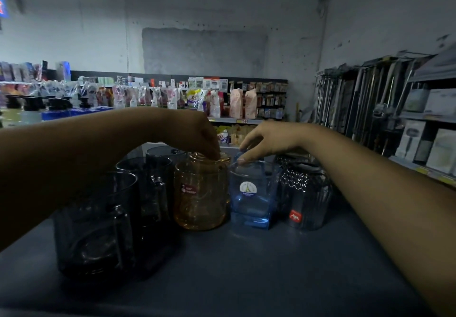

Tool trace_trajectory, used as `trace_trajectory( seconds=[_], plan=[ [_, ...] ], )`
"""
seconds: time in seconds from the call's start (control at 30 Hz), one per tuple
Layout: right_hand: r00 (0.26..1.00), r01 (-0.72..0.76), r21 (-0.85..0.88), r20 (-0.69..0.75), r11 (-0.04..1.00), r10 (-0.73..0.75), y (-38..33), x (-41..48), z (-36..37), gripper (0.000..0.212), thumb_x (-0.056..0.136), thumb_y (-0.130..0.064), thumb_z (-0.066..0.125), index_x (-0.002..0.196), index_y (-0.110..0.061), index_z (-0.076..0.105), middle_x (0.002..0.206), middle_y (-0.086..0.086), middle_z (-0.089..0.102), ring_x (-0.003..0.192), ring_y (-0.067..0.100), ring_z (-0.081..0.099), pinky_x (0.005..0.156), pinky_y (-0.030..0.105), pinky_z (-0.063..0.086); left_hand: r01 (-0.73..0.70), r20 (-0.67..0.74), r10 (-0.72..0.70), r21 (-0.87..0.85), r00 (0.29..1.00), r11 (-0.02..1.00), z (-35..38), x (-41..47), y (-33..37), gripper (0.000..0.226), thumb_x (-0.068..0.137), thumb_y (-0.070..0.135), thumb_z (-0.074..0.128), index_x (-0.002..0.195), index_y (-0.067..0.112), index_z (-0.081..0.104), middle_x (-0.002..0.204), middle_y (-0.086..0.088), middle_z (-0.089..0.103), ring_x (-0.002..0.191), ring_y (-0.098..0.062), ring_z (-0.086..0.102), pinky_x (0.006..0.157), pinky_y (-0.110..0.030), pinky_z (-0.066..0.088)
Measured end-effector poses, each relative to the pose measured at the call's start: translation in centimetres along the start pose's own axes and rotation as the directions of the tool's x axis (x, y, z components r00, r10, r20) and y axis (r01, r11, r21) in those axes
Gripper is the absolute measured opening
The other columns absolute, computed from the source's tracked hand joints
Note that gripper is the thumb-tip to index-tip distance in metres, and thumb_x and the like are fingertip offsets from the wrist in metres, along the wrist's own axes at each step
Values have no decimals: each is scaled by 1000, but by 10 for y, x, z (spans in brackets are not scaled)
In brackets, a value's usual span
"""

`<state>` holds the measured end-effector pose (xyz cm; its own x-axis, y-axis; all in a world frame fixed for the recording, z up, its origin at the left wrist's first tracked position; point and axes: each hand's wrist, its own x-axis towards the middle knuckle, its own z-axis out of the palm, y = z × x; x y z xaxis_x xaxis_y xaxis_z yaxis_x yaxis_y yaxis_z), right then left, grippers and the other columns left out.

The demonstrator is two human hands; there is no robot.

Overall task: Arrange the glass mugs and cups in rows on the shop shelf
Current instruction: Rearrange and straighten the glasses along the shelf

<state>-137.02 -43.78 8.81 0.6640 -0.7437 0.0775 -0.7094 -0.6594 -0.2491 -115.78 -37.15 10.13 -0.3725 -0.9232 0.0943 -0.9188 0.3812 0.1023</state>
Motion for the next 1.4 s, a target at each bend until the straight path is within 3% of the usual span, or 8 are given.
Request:
trace_trajectory(
  seconds=[0.13,0.43,0.6,0.77,0.97,1.1,1.23,1.4],
  plan=[
    [999,35,40,2,999,-36,0,-8,0,44,87,-47,71,123,-19,73,127,-4,68,113,10,61,107,40,46,-11,5,11,55,1000,998,-1,1,0,30,97,34,61,120,21,73,115,8,72,82,7,60,64,-7,41],
    [999,49,37,-10,998,-49,3,-13,-3,37,94,-49,62,118,-23,74,117,-5,70,106,12,64,94,34,49,-172,-203,172,18,964,985,-13,-20,44,33,97,41,55,118,21,71,114,7,72,92,2,65,78,-13,50],
    [1000,-6,7,-25,1000,6,-1,-21,-18,24,102,-28,58,113,-14,74,111,5,73,102,19,68,93,37,53,-145,83,148,-39,986,989,-8,-36,74,69,76,64,63,137,34,54,138,17,55,117,-5,59,91,-26,52],
    [998,-11,-104,-65,994,4,-22,-62,-34,23,101,-24,59,119,-19,72,108,-7,71,97,9,65,89,32,52,-99,125,102,-30,987,995,-3,-27,81,73,81,47,75,146,34,43,147,17,46,121,-4,53,79,-10,42],
    [983,-90,-194,-172,977,57,-40,-114,-9,29,98,-25,61,124,-17,68,114,2,69,100,17,66,92,41,57,-75,206,75,-9,976,997,-3,-12,84,81,78,40,81,148,32,40,151,14,41,134,-14,46,101,-31,45],
    [961,-111,-166,-268,980,64,-42,-124,14,32,93,-33,64,122,-19,68,112,3,69,97,19,67,89,45,58,-94,225,91,2,970,996,-2,-4,86,78,75,38,84,144,30,46,143,12,50,125,-12,50,90,-26,47],
    [931,-48,2,-362,999,45,-32,-125,28,37,93,-29,67,129,-23,66,120,-6,68,103,10,65,96,36,54,-127,169,124,3,978,992,-5,-6,88,76,73,41,84,140,28,51,132,12,57,98,4,52,71,-15,39],
    [905,54,228,-423,972,48,-22,-127,26,44,85,-31,78,126,-27,63,122,-12,65,111,4,62,99,34,53,-96,-112,76,-185,991,978,-24,-35,81,64,66,41,88,124,31,63,121,11,63,104,-11,63,78,-30,55]
  ],
)
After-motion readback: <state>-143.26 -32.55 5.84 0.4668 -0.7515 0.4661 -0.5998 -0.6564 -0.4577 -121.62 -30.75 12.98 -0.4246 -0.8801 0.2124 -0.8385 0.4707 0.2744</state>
